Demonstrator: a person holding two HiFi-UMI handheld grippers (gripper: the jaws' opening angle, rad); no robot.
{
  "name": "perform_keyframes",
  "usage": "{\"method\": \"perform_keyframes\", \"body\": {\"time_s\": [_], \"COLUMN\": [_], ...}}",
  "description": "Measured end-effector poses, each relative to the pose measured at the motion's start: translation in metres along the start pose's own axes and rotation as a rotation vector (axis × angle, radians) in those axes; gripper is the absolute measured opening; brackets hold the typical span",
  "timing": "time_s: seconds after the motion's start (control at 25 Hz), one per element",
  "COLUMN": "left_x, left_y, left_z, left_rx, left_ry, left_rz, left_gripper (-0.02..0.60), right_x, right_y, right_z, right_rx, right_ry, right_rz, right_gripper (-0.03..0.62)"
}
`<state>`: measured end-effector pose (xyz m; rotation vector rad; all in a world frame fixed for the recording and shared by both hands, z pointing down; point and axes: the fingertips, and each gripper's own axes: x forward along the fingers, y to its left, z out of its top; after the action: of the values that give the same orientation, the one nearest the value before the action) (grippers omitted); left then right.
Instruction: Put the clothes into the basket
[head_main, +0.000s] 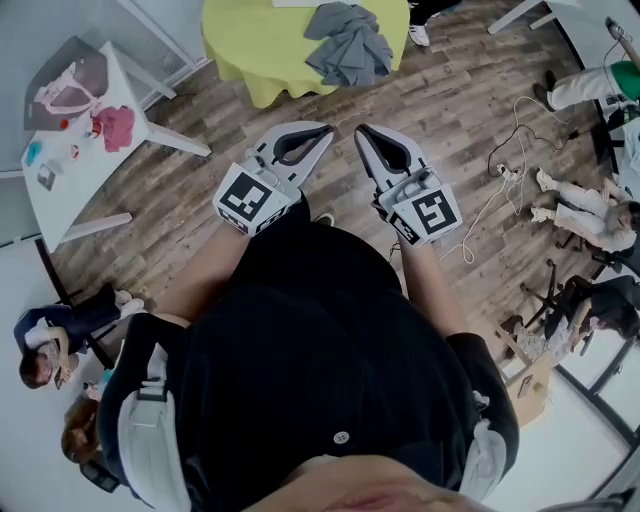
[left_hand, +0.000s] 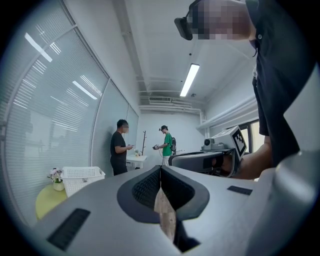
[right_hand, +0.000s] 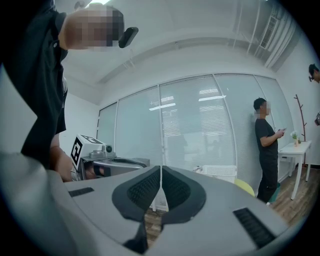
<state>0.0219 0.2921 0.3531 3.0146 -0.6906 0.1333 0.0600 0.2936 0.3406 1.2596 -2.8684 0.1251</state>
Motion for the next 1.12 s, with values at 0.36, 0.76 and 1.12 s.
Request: {"method": "perform_keyframes", "body": {"time_s": [0.36,0.76,1.12], "left_x": [0.034,0.056,0.065], "left_y": [0.073,0.163,0.216], "left_z": [0.004,0.004,-0.01], "left_rx": [-0.012,-0.019,-0.032], "left_ry": [-0.007,0.007,0.03], "left_rz": [-0.043,-0.117,-0.173], "left_gripper": [0.011,0.011,0.011], "right_x": [0.06,0.143,0.192], "right_y": [-0.05,-0.088,-0.106], "right_z": [0.004,0.002,-0.008], "right_rx": [-0.007,-0.027,-0.01], "right_ry": [0.033,0.082,0.113], "right_rz": [-0.038,-0.093,-0.144], "right_gripper": [0.029,0.029,0.029]}}
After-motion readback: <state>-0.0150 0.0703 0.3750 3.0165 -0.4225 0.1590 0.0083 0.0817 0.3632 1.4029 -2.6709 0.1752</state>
